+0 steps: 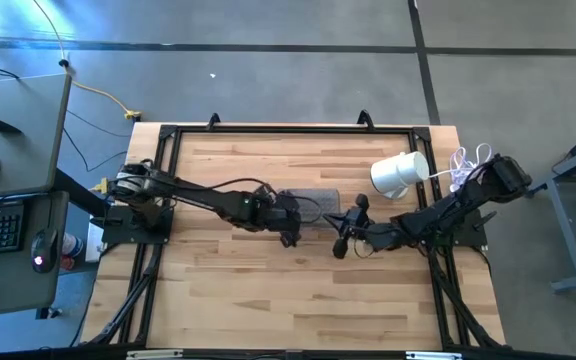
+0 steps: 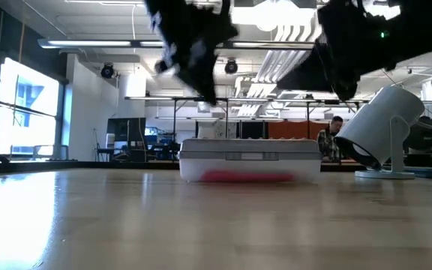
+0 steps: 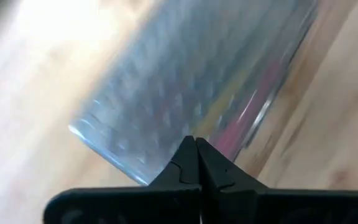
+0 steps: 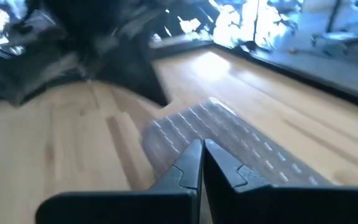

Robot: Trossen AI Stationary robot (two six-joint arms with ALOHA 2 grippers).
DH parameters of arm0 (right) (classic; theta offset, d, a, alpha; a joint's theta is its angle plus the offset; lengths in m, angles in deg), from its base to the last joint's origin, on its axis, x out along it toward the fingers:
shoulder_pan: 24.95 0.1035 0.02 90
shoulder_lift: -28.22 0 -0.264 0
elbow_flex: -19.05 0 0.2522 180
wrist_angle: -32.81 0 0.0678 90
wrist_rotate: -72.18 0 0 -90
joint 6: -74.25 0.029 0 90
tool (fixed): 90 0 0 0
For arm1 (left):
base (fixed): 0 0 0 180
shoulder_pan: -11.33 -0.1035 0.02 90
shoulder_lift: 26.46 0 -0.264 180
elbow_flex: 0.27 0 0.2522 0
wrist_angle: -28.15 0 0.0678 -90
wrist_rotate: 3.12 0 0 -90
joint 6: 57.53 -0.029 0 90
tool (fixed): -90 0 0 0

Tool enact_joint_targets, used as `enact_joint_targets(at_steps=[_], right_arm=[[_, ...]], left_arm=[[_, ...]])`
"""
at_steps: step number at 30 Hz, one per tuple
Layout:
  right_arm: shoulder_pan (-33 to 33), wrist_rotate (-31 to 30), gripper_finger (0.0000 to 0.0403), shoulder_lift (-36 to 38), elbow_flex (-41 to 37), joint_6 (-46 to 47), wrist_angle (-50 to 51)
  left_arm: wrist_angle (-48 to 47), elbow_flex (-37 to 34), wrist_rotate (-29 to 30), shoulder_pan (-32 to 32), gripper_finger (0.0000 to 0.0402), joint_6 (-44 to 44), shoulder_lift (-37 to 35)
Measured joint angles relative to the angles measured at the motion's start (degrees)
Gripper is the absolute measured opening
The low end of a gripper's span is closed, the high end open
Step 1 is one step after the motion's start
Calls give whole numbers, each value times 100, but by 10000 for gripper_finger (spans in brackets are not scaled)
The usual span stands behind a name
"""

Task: Pick & place school supplies into a supply box
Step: Return to Home Position

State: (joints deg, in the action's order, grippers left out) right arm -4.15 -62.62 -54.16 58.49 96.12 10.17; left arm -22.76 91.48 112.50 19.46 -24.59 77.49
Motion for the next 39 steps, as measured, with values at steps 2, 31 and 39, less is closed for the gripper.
enact_joint_targets(at_steps=[2,31,39], right_arm=[[95,46,0,70,75,-243,-150],[3529,-1944,0,4041,-37,769,4811],[3884,-2062,0,4051,-39,770,4798]], left_arm=[[-189,346,424,116,21,-76,-99],[-4762,312,1530,737,27,1522,-2979],[-1378,-2716,1458,1191,56,771,-5195]])
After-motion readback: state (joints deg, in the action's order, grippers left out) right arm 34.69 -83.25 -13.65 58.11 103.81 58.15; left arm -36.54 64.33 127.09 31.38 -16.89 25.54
